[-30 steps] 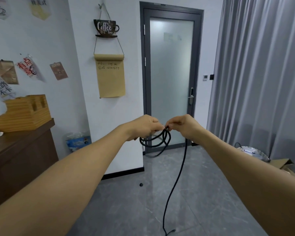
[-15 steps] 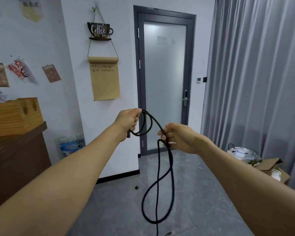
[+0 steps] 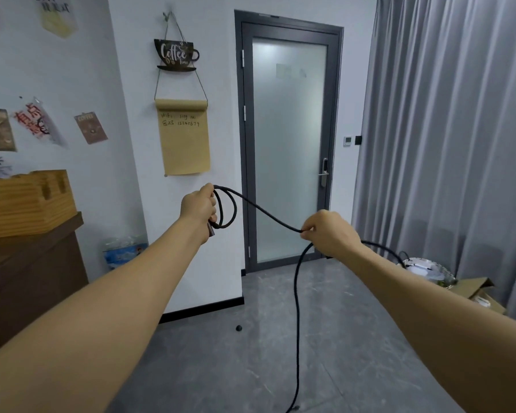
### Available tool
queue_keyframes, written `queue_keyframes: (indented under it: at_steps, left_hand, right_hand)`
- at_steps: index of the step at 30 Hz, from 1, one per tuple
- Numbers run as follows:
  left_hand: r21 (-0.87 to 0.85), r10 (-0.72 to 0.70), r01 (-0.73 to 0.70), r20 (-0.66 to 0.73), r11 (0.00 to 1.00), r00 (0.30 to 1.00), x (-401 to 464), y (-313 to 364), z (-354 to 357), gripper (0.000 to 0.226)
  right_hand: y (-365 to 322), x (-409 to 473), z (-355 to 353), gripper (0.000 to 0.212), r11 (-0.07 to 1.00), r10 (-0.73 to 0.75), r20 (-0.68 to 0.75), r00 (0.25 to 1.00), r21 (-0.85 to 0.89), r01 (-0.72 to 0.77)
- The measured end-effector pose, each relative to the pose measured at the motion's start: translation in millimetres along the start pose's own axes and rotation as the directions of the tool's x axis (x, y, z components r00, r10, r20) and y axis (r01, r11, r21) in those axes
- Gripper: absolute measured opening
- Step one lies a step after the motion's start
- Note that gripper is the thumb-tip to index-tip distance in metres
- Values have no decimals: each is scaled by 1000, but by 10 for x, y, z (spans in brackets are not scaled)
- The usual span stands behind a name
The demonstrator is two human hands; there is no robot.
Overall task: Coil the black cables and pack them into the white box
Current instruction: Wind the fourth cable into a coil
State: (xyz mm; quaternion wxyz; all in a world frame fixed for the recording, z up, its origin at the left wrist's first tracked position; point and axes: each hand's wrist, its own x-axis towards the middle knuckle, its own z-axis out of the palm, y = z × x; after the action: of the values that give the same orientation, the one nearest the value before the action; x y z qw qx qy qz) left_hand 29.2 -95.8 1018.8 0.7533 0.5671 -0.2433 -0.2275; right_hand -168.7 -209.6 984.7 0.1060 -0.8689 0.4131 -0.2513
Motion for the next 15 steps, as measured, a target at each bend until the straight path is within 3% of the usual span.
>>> queue_keyframes:
  at_steps: [3,6,8,10,12,15]
  left_hand:
    - [-2,42,-42,70,999,997,-4,15,9,31]
    - [-20,81,-79,134,997,988,-18,7,25,32]
    - [4,110,-113,184,994,977,-31,0,38,33]
    - [118,150,-183,242,976,959,-31,-26,58,32]
    - [266,177,-263,307,927,935,-56,-67,94,32]
    - [349,200,-344,388,871,900,-120,-127,157,30]
  right_hand:
    - [-242,13,-35,14,912,-127,67,990,-385,143]
    - [-457,17,-90,25,804,-237,150,960,-524,280]
    - [-555,8,-131,28,743,-336,196,921,-546,387]
    - [-611,13,-156,18,712,-416,233,879,-518,474]
    - [-659,22,-166,15,705,-476,280,834,-445,552]
    - [-731,10,-187,19,731,-548,266,793,-308,609]
